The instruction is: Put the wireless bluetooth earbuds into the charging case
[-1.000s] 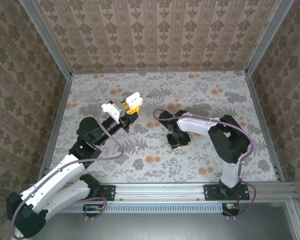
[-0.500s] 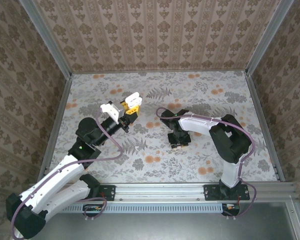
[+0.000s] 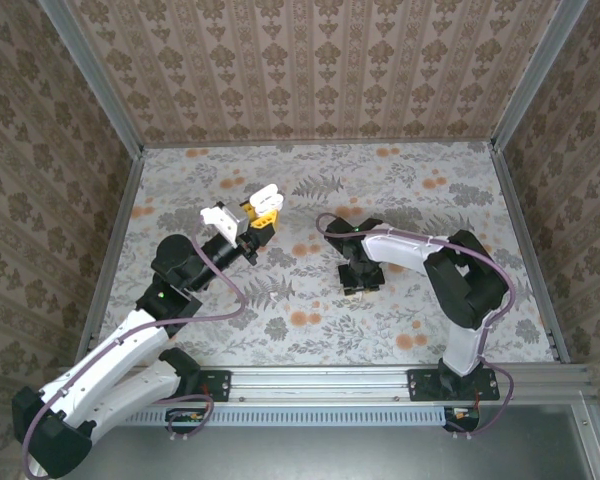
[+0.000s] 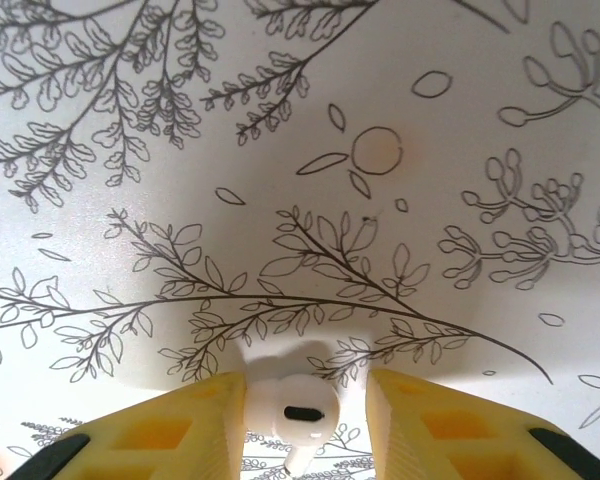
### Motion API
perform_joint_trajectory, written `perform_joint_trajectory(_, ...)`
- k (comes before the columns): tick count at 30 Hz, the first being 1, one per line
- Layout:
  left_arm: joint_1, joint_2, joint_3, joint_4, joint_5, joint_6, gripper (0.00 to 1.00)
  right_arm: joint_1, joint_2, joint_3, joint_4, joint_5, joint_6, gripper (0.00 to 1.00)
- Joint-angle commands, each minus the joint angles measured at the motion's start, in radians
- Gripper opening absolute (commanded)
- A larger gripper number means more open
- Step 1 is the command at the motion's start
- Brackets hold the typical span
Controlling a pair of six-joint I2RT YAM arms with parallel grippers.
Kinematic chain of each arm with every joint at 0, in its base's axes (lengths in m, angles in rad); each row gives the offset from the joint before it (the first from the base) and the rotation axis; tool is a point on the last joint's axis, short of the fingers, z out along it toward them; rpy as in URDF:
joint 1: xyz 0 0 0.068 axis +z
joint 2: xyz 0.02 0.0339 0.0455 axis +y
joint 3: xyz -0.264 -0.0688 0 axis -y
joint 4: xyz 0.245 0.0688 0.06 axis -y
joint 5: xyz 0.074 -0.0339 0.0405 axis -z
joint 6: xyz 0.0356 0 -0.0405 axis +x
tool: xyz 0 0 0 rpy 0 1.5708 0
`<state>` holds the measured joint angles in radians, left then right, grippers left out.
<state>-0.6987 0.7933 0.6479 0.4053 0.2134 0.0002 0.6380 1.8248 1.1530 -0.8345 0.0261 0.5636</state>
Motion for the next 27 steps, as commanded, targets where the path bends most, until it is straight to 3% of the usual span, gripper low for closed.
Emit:
perform_joint_trajectory(1, 0.004, 0.011, 0.025, 0.027, 0.021, -0.008, 0.25, -0.009, -0.041, -0.019, 0.014, -0.009, -0.004, 0.39)
perform_joint_trajectory(27, 0.003, 0.020, 0.027, 0.027, 0.017, -0.007, 0.25, -0.008, 0.026, -0.024, 0.002, 0.001, 0.006, 0.37)
